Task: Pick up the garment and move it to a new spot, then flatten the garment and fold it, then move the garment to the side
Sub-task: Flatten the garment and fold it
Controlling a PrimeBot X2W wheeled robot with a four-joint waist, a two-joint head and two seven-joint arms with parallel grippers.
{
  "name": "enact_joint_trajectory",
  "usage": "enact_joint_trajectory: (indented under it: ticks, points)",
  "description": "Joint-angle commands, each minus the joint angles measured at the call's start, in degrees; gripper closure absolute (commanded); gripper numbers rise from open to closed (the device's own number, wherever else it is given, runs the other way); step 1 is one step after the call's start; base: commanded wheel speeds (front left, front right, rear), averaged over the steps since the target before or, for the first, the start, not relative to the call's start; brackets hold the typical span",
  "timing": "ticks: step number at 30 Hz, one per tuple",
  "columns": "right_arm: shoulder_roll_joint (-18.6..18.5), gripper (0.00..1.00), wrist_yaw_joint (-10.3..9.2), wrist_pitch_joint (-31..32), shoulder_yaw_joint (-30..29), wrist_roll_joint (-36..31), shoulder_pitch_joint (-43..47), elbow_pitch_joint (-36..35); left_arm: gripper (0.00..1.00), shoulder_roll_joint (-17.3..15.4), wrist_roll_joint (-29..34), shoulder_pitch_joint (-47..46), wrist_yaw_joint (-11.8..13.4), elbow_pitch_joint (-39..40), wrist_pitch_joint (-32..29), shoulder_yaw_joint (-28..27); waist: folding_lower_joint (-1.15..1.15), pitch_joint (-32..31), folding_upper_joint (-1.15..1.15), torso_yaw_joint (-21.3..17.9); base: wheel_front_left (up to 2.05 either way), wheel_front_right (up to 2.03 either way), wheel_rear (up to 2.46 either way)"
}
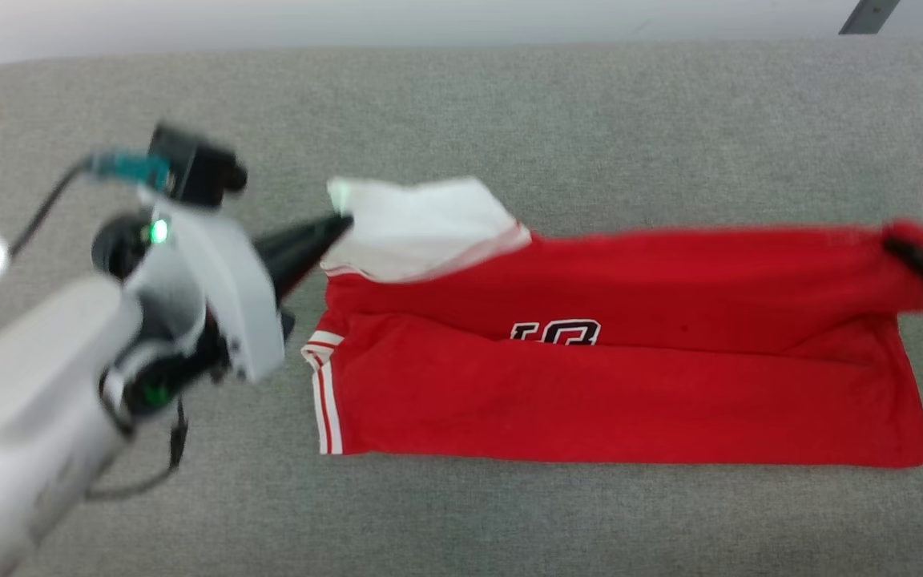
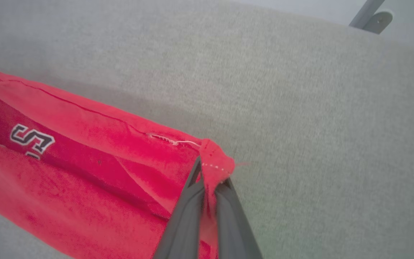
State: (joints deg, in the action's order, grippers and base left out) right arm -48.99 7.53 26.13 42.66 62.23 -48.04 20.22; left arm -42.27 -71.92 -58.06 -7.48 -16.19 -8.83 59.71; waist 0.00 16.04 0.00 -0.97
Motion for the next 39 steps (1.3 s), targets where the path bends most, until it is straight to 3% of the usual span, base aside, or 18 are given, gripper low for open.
enact_joint_trajectory:
  ticks: [1, 8, 14, 26, 27, 28, 29, 30, 39]
  points:
    - [-1.27, 1.00, -0.09, -1.05, -0.68, 0.66, 3.86, -1.84, 1.00, -1.54, -0.52, 3.26, 0.45, 3.46, 1.87, -0.12, 0.00, -0.71, 0.00, 0.34, 0.00, 0.00, 0.00]
    - [-3.93, 1.00, -0.09, -5.18, -4.19, 2.96, 15.91, -6.23, 1.00, -6.76, -3.52, 15.72, 3.33, 13.69, 8.83, 0.25, 0.00, -0.39, 0.00, 0.26, 0.00, 0.00, 0.00]
    - [-2.14, 1.00, -0.09, -7.57, -6.54, 2.22, 22.25, -8.24, 1.00, -8.79, -6.14, 23.81, 4.36, 15.87, 12.75, 1.19, 0.00, 0.32, 0.00, -0.31, 0.00, 0.00, 0.00]
    - [4.54, 1.00, -0.10, -12.84, -8.94, -1.62, 22.05, 0.85, 1.00, 0.01, -1.96, 23.10, 2.50, 1.71, 15.34, 4.39, 0.00, 1.01, 0.00, -0.30, 0.00, 0.00, 0.00]
    - [4.93, 0.74, -0.10, -13.47, -8.93, -1.84, 21.77, 1.24, 0.80, 0.55, -1.62, 22.93, 2.25, 0.80, 15.90, 4.41, 0.00, 0.90, 0.00, -0.33, 0.00, 0.00, 0.00]
    - [5.15, 0.53, -0.10, -13.96, -8.89, -2.08, 21.62, 1.40, 0.52, 0.95, -1.30, 22.80, 2.12, 0.27, 16.52, 4.31, 0.00, 0.79, 0.00, -0.36, 0.00, 0.00, 0.00]
    - [5.16, 0.05, -0.10, -14.46, -8.95, -2.22, 21.58, 1.52, 0.09, 1.18, -1.08, 22.61, 1.94, -0.28, 17.24, 4.12, 0.00, 0.63, 0.00, -0.37, 0.00, 0.00, 0.00]
    - [4.99, 0.00, -0.10, -14.87, -9.00, -2.36, 21.59, 1.54, 0.00, 1.28, -0.80, 22.53, 1.80, -0.55, 17.83, 4.00, 0.00, 0.45, 0.00, -0.38, 0.00, 0.00, 0.00]
    - [1.52, 0.00, -0.09, -15.27, -11.34, -0.03, 24.18, -0.75, 0.00, 1.48, -0.14, 25.97, 3.31, 2.21, 22.83, 1.18, 0.00, -1.24, 0.00, 0.47, 0.00, 0.00, 0.00]
